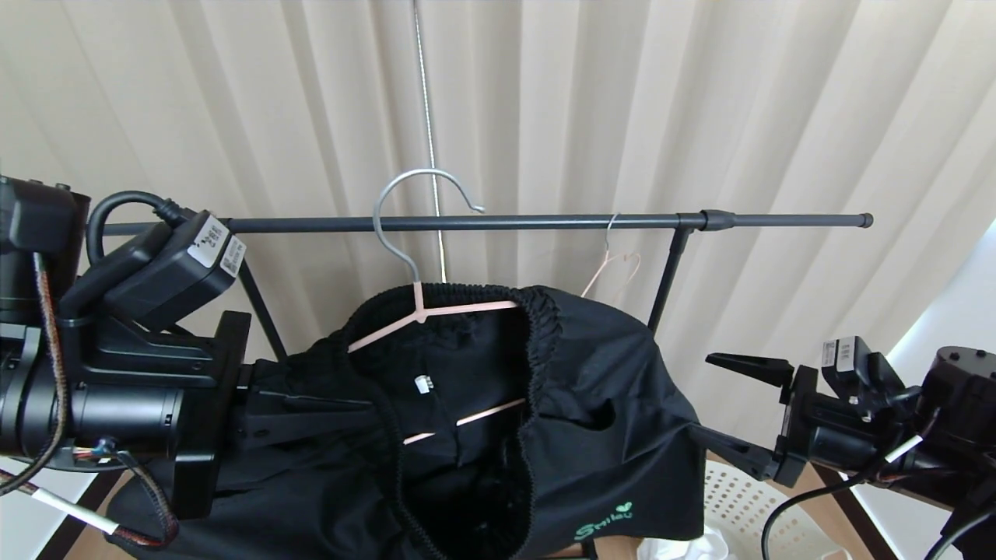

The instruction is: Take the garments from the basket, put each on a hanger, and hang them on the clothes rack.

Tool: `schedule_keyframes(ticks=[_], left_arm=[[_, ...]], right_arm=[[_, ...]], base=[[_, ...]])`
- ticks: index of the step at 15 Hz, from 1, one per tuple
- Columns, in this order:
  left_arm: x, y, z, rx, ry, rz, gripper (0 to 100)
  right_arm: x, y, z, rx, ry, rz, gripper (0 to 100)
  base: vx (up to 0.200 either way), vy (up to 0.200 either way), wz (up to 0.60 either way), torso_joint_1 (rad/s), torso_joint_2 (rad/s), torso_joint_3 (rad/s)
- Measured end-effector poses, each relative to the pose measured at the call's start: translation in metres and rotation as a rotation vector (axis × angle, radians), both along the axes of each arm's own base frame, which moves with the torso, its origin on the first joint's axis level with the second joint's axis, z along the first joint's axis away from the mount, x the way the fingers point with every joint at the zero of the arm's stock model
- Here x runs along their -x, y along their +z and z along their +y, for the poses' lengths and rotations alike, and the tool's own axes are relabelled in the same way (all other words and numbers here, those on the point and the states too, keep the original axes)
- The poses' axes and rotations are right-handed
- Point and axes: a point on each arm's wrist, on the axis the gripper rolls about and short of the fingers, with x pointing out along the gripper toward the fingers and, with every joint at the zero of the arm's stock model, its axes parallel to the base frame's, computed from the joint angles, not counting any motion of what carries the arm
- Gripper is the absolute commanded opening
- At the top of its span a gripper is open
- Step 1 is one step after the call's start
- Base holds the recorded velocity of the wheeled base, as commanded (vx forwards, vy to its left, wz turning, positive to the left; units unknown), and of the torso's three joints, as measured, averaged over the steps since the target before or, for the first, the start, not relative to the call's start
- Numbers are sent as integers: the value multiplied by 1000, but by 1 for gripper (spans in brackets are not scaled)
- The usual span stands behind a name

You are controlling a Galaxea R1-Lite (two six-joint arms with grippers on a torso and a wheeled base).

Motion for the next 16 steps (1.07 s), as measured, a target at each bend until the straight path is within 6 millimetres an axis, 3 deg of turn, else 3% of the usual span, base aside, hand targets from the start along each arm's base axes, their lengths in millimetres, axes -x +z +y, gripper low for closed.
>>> schedule_keyframes(ticks=[5,8,13,16], left_arm=[[2,-18,6,-28,88,92,0],[0,-20,7,-6,137,128,0],[-7,-21,7,9,208,146,0],[-8,-33,7,-41,257,163,0]], right_arm=[[15,17,6,-18,32,-61,100],[23,27,7,-24,39,-101,100],[26,31,7,-24,38,-116,100],[25,31,7,-24,37,-116,100]], base=[[0,0,0,0,0,0],[0,0,0,0,0,0],[0,0,0,0,0,0],[0,0,0,0,0,0]])
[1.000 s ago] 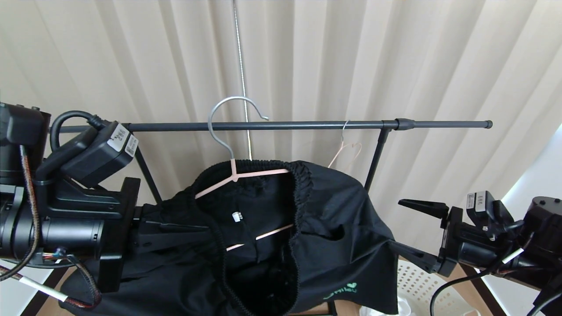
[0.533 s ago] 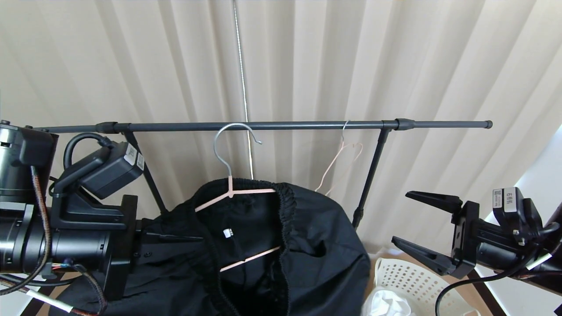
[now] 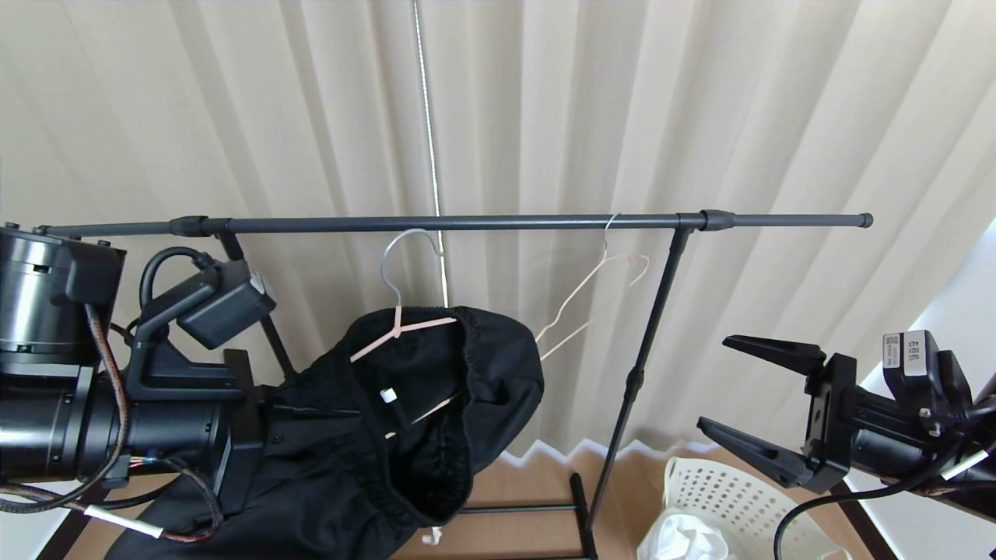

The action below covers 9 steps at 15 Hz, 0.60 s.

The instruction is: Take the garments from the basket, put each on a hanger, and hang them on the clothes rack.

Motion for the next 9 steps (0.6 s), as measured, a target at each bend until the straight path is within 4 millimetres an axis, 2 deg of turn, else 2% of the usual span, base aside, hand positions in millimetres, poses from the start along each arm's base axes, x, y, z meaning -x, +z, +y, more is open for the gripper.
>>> schedule_keyframes(ticks=[6,9], left_arm=[[-9,-29,-1,-141,116,80,0],[-23,-39,-4,-167,160,82,0]], right_arm=[[-1,-1,0,1,-2,5,100],[-1,-2,0,2,-4,11,100]], base=[[0,0,0,0,0,0],[0,0,0,0,0,0]])
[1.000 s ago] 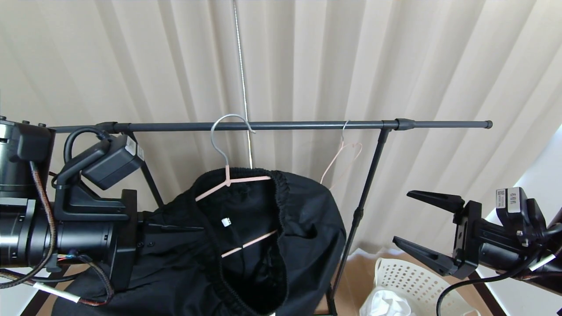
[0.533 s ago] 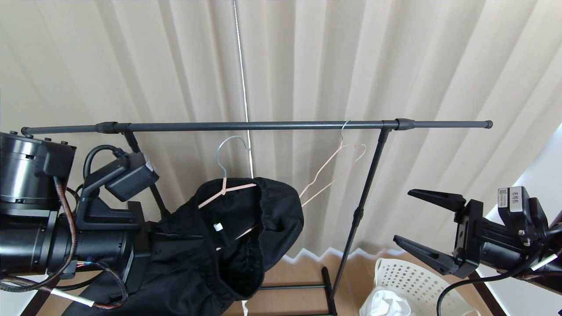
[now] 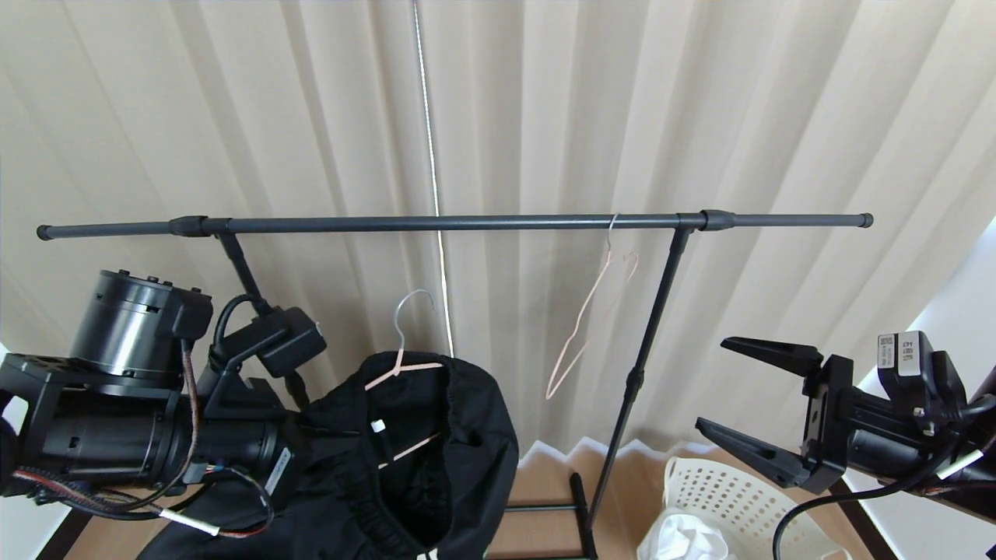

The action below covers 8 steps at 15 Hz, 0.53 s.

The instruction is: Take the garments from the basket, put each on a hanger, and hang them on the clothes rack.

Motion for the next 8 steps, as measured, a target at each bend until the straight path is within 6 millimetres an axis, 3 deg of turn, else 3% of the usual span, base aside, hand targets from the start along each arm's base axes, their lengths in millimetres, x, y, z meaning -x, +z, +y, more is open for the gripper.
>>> schedule_keyframes(ticks=[4,8], left_arm=[[-29,-4,-6,79,68,-65,0],[-70,-6,-19,114,149,-98,0]], right_arm=[[0,0,0,0,0,1,100],[0,0,0,0,0,0,100]], base=[[0,0,0,0,0,0],[0,0,0,0,0,0]])
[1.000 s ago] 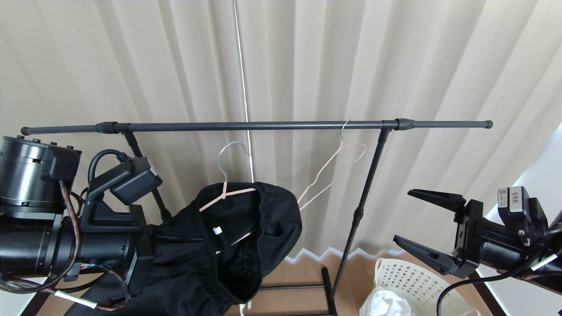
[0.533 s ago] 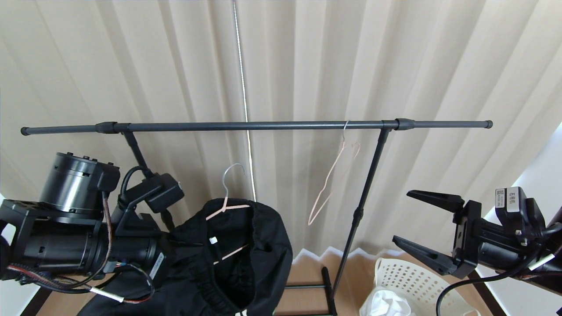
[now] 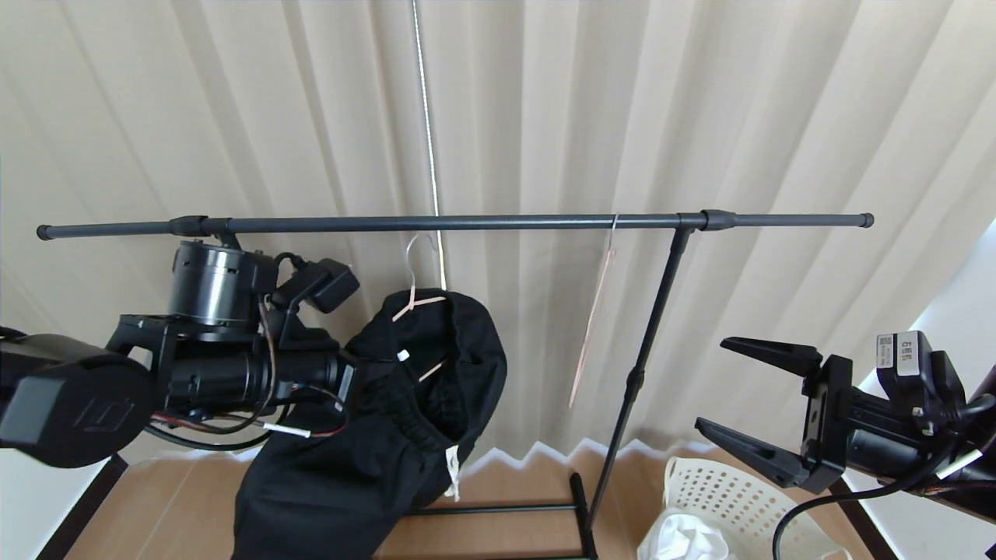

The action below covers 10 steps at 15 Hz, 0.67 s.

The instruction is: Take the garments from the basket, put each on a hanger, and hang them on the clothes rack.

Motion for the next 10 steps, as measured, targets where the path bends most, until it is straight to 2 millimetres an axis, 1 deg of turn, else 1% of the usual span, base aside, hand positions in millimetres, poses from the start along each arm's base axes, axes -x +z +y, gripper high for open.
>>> schedule_keyframes(ticks=[4,6,8,10], left_arm=[[-41,8,-19,31,6,-49,0],[-58,10,-29,68,14,-59,0],[-75,8,-37,94,20,-63,0],[-89,-1,-44,96,21,-53,0]], right_arm=[[0,0,0,0,0,-3,100],[0,0,0,0,0,-3,100],[0,0,0,0,0,-3,100],[-1,0,0,0,0,-2,100]], base=[[0,0,0,0,0,0],[0,0,0,0,0,0],[0,0,0,0,0,0],[0,0,0,0,0,0]])
